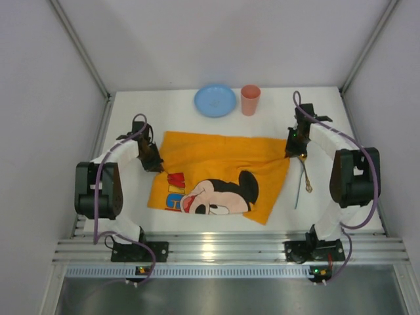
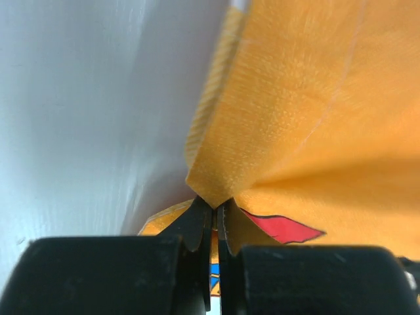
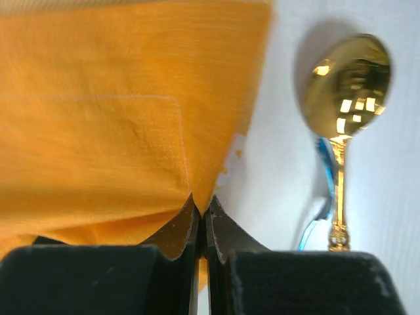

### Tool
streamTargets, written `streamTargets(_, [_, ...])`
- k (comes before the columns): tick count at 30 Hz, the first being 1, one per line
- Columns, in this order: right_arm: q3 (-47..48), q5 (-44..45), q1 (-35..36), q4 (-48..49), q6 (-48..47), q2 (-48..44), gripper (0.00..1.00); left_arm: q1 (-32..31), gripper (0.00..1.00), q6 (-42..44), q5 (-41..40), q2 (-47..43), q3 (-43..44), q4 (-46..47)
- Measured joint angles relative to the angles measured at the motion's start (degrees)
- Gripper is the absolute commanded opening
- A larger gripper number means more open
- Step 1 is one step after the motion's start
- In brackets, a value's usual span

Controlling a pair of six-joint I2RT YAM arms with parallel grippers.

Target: Set the dinner table for one person

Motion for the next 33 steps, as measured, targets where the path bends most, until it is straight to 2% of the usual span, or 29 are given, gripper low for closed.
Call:
streamTargets(3, [0.0, 1.0, -2.7, -1.6, -0.4, 0.0, 0.0, 0.3, 0.0, 1.7, -1.2, -2.0, 1.2, -1.9])
streamTargets(8, [1.4, -0.1, -2.7, -3.0, -1.0, 1.2, 0.0, -0.3, 0.0, 2.4, -2.1, -2.4, 1.0, -2.9])
streamTargets(10, [3.8, -1.3, -2.6, -3.5, -1.0, 3.2, 0.04, -0.2, 0.0, 2.3, -2.5, -2.4, 0.9, -3.2])
streamTargets(12, [7.4, -2.5, -2.2, -4.0, -1.0, 5.9, 0.12, -0.2, 0.0, 2.3, -3.0, -2.4, 0.9, -3.6])
streamTargets(15, [12.9, -3.3, -1.5, -4.4, -1.2, 9.5, 0.14, -0.2, 0.0, 1.9, -4.6, -2.4, 0.9, -4.5])
streamTargets(17, [15.3, -3.5, -1.0, -4.5, -1.2, 10.6, 0.18, -0.1, 0.0, 1.7, -5.3, -2.4, 0.9, -4.9])
streamTargets(19, [16.9, -3.5, -0.8, -4.9, -1.3, 10.8, 0.33, -0.1, 0.18, 1.5, -5.4, -2.4, 0.9, -5.0])
streamTargets(20, [17.4, -3.4, -0.8, -5.2, -1.2, 10.8, 0.39, -0.1, 0.49, 1.6, -5.4, -2.4, 0.9, -5.1])
streamTargets(21, [17.9, -3.2, -0.8, -5.4, -1.2, 10.8, 0.54, -0.1, 0.72, 1.9, -5.4, -2.4, 0.9, -5.2])
streamTargets(22, [18.0, -3.0, -0.8, -5.5, -1.1, 10.8, 0.58, -0.1, 0.98, 1.7, -5.4, -2.5, 0.9, -5.2])
streamTargets(28, [16.1, 1.8, -0.8, -6.7, -0.7, 8.3, 0.72, -0.1, 0.98, 0.7, -6.0, -5.3, 3.2, -7.4])
streamTargets(31, [16.7, 0.8, -0.7, -5.9, 0.1, 4.6, 0.72, -0.1, 0.98, -0.3, -6.4, -7.4, 6.7, -8.0])
streamTargets(33, [20.8, -1.0, -0.3, -5.7, 0.9, 3.6, 0.72, -0.1, 0.98, -1.0, -6.3, -8.9, 8.7, -7.9])
